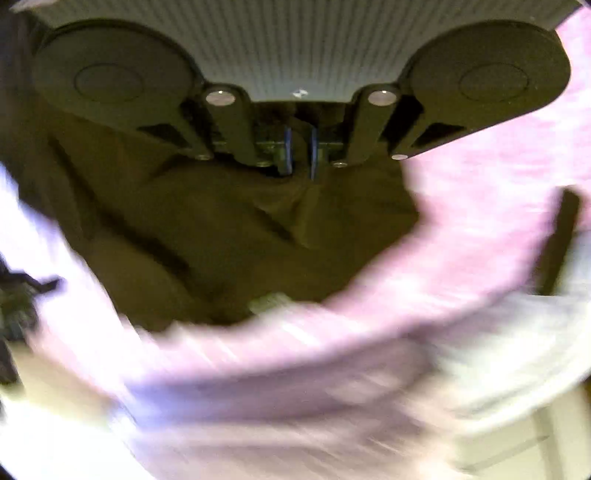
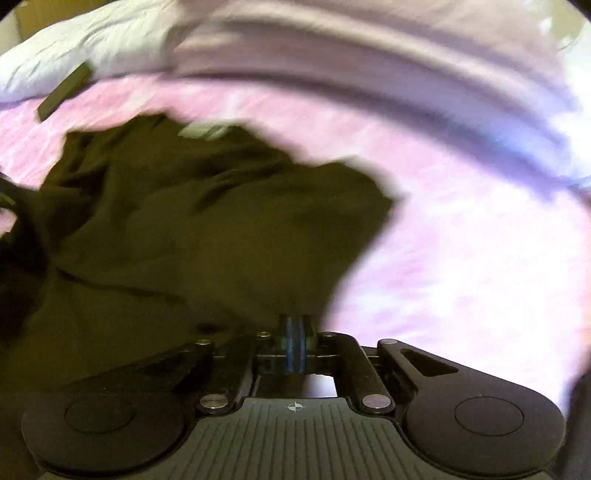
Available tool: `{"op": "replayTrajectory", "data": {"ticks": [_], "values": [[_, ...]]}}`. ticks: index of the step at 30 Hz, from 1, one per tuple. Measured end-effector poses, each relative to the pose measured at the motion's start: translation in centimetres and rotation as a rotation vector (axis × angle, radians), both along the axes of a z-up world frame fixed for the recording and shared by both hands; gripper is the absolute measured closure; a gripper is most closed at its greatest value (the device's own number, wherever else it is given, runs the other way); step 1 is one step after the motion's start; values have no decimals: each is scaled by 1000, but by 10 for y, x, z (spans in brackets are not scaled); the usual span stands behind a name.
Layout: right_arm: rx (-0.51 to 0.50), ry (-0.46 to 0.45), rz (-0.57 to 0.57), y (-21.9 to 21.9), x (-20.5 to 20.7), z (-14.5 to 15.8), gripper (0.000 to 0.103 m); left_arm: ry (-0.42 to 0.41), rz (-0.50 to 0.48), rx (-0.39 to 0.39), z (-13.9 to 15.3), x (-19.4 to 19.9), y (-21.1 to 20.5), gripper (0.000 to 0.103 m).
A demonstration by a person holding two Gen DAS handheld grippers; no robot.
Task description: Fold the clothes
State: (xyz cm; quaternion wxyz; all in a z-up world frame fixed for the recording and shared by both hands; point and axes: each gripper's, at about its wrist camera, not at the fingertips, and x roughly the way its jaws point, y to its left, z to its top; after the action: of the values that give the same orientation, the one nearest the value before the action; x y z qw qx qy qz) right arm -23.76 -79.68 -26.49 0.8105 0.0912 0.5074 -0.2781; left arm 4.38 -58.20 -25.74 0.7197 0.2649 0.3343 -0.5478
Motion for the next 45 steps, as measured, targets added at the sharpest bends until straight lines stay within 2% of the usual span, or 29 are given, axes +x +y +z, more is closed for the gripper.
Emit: {"op": "replayTrajectory", "data": {"ticks": [3, 5, 8, 10, 11, 12, 13, 14, 15, 18, 21, 22, 23, 24, 25, 26, 27, 28, 29, 30, 33, 36, 39, 40, 41, 42, 43, 44, 45], "values": [[-117, -1, -90, -38, -37, 39, 103, -68, 159, -11, 40, 55, 42, 99], [-154, 18, -167, -68, -58, 48, 103, -67, 278, 26, 46, 93, 72, 99], [-81, -38, -227, -88, -73, 45, 103, -101, 400, 112, 40, 116, 102, 99], [-39, -51, -152, -64, -55, 32, 103, -126, 398, 134, 35, 106, 103, 89], [-18, -56, -110, -50, -45, 24, 96, -139, 380, 146, 31, 96, 99, 85], [3, -61, -68, -37, -35, 17, 84, -149, 348, 157, 25, 84, 94, 75], [25, -66, -27, -23, -25, 9, 45, -158, 299, 165, 16, 69, 82, 65], [46, -71, 15, -9, -15, 2, 15, -162, 246, 171, 10, 52, 71, 61], [67, -76, 57, 4, -5, -6, 14, -160, 187, 178, 3, 36, 59, 58], [85, -51, 197, 44, 28, -30, 14, -208, 12, 196, -29, -4, 26, 42], [41, -32, 155, 25, 14, -24, 15, -339, -160, 235, -70, -35, -3, 40], [25, -26, 137, 17, 8, -21, 19, -367, -199, 245, -82, -40, -11, 40], [9, -20, 119, 9, 2, -19, 41, -395, -237, 254, -94, -45, -19, 40], [-7, -13, 101, 1, -4, -16, 58, -409, -263, 262, -103, -47, -24, 40], [-23, -7, 82, -7, -10, -13, 91, -418, -283, 270, -110, -47, -27, 39], [-39, -1, 64, -15, -16, -11, 97, -422, -296, 265, -114, -47, -30, 39], [-54, 5, 46, -23, -22, -8, 97, -408, -303, 260, -113, -44, -32, 43], [-70, 11, 28, -31, -28, -5, 97, -388, -310, 257, -110, -39, -33, 73], [-86, 17, 9, -39, -34, -3, 97, -377, -295, 253, -105, -36, -33, 91], [-102, 23, -9, -46, -40, 0, 97, -370, -270, 248, -99, -33, -33, 98], [-150, 60, -89, -71, -57, 4, 97, -346, -125, 162, -62, -4, -16, 100], [-198, 109, -186, -95, -74, 5, 97, -349, 79, 102, -24, 42, 18, 100], [-246, 157, -283, -120, -91, 5, 94, -393, 318, 85, 3, 100, 67, 100], [-262, 174, -315, -128, -97, 6, 76, -401, 398, 101, 7, 120, 84, 100], [-278, 190, -347, -136, -103, 6, 41, -403, 480, 120, 9, 139, 102, 99], [-273, 175, -341, -130, -100, 5, 24, -407, 554, 146, 10, 156, 118, 98], [-263, 152, -326, -120, -95, 3, 16, -427, 621, 181, 8, 168, 134, 96], [-253, 130, -310, -110, -90, 2, 16, -431, 670, 203, 7, 174, 146, 96], [-233, 120, -298, -99, -85, 0, 16, -425, 712, 218, 7, 177, 157, 92]]}}
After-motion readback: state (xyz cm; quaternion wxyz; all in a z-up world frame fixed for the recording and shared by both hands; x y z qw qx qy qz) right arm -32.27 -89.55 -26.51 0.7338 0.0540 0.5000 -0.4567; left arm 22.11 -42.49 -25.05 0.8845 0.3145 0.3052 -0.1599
